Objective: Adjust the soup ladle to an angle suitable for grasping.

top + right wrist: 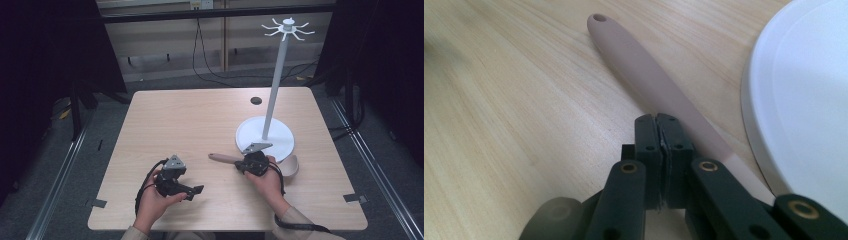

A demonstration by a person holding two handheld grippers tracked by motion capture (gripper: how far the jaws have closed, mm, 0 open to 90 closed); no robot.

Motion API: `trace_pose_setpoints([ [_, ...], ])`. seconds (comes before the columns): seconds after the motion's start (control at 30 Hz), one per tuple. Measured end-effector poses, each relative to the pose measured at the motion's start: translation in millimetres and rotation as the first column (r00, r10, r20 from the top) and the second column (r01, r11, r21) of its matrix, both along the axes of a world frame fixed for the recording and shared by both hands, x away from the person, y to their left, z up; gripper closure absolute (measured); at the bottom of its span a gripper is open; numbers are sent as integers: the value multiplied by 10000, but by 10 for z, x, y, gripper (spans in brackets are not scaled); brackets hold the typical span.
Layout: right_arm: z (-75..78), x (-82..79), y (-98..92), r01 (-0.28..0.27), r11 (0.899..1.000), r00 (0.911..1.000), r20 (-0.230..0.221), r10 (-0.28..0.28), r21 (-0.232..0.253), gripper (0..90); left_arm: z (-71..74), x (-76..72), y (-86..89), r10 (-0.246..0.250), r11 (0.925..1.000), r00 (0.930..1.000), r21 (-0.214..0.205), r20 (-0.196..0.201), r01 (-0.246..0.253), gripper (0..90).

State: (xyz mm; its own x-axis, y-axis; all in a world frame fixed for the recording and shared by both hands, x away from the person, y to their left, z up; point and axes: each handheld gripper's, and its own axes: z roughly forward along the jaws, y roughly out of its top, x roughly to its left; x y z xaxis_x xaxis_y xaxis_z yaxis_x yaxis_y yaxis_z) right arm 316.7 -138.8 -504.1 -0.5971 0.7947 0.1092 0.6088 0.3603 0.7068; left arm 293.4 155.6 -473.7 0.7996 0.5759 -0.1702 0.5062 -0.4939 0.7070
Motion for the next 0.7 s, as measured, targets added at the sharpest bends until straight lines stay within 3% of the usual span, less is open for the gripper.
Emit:
trace_pose_setpoints([
  [0.3, 21, 12, -2, -373, 9992, 9993, -102, 372, -114, 836, 5, -2, 0, -25, 10000, 10000, 63, 30, 25, 63],
  [0.43, 100, 4, -32, -629, 9979, 9980, -104, 628, -122, 802, 3, -1, -1, 4, 10000, 10000, -8, 20, -4, 63],
  [0.7, 288, 62, -158, -1175, 9903, 9929, -260, 1158, -737, 696, -6, -1, -19, -41, 10000, 10000, -11, -44, 41, 63],
])
